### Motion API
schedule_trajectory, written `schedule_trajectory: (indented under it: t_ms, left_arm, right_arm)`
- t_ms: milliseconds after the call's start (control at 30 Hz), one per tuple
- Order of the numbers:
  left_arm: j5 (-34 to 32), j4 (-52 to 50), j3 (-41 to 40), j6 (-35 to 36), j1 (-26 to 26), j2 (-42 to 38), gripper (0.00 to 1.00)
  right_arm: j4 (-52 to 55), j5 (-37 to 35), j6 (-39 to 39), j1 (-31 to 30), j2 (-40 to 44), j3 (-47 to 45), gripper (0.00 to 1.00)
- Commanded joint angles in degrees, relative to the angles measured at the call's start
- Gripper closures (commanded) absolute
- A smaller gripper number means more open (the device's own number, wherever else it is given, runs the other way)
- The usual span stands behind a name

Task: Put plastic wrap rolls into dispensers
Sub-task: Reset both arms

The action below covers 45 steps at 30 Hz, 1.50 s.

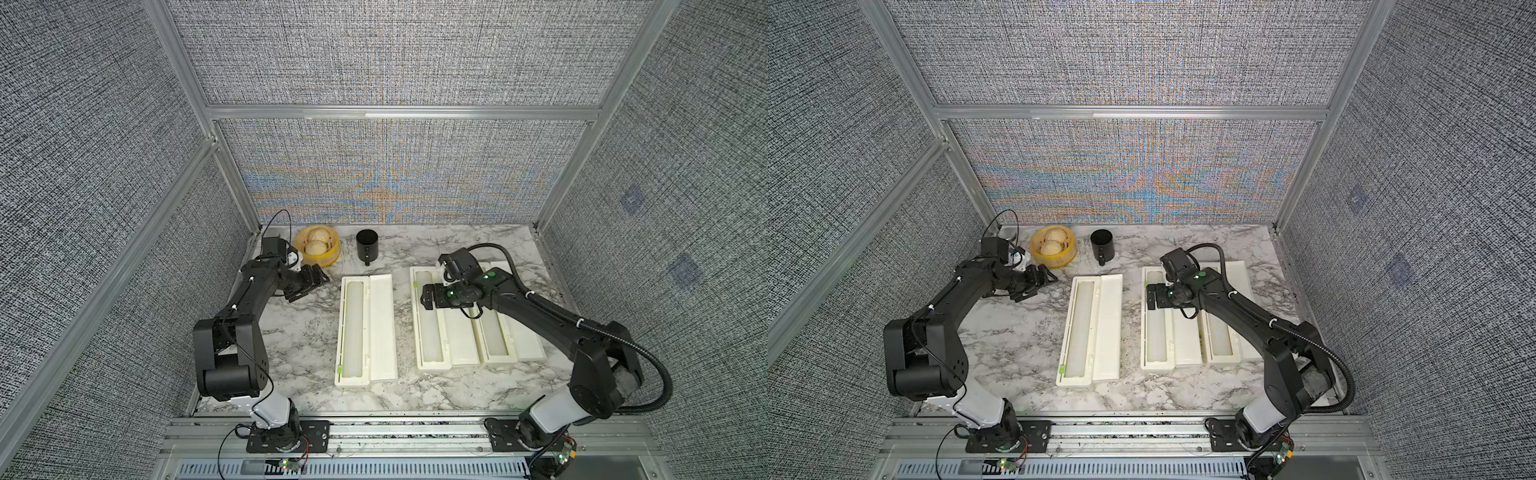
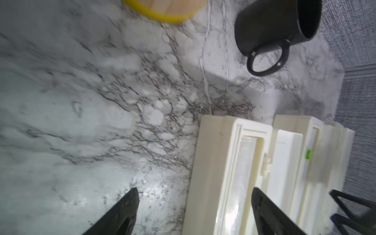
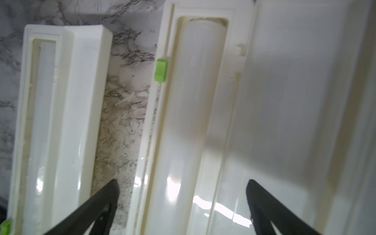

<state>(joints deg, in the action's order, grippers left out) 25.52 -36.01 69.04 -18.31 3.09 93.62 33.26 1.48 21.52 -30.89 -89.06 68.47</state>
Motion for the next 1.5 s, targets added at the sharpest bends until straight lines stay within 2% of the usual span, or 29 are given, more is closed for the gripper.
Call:
schedule_trajectory:
  t_ms: [0,100,233,333,367,567,700,900,1067,1167,1233,1267,1400,1467]
  left_arm:
    - [-15.5,7.7,-1.5,6.3,0.1,-1.2,0.14]
    - [-20.4,22.9,-10.5,8.0,0.1,-5.6,0.14]
    - [-19.5,42.0,-21.9,9.4,0.0,-9.5,0.14]
    - [-19.2,61.2,-31.3,11.4,0.0,-11.5,0.13]
    - [-18.9,63.4,-32.6,13.1,0.0,-12.3,0.13]
    - [-19.0,67.7,-34.1,14.5,0.0,-12.4,0.13]
    - [-17.3,64.1,-34.4,14.5,0.0,-14.1,0.14]
    - [-23.6,61.9,-36.7,16.0,0.0,-17.8,0.14]
    - [-27.6,65.3,-38.2,14.9,0.0,-18.4,0.13]
    - [-23.4,63.7,-37.9,12.2,0.0,-18.2,0.14]
    - [-17.7,62.1,-37.8,14.6,0.0,-16.8,0.14]
    - [-18.0,62.3,-38.4,15.1,-0.1,-16.2,0.15]
    - [-22.6,77.3,-44.6,13.6,-0.1,-12.3,0.14]
    - [-19.8,82.8,-46.3,16.4,-1.2,-8.9,0.16]
  right_arm:
    - [-10.1,-11.4,-12.0,2.7,0.5,-2.3,0.01]
    - [-19.3,-14.2,-17.0,6.7,1.2,-6.3,0.01]
    - [-27.6,-15.2,-19.8,12.0,3.1,-10.9,0.01]
    - [-32.4,-12.8,-20.8,16.0,5.7,-16.0,0.01]
    - [-34.3,-12.8,-21.6,16.8,6.7,-18.2,0.01]
    - [-48.3,-11.4,-22.9,22.0,12.7,-31.6,0.01]
    - [-56.2,-10.3,-22.1,24.1,14.2,-37.0,0.01]
    - [-61.8,-9.1,-22.3,25.9,13.6,-40.6,0.01]
    - [-67.7,-8.3,-22.7,26.9,13.1,-43.3,0.01]
    - [-68.3,-7.7,-22.6,27.0,13.4,-44.2,0.01]
    - [-68.3,-7.8,-22.1,27.0,13.8,-44.8,0.01]
    - [-68.4,-7.8,-22.0,27.1,13.9,-45.1,0.01]
    - [-73.4,-7.0,-23.3,27.4,12.5,-47.0,0.01]
    - [-78.5,-4.1,-23.3,28.1,10.0,-48.2,0.01]
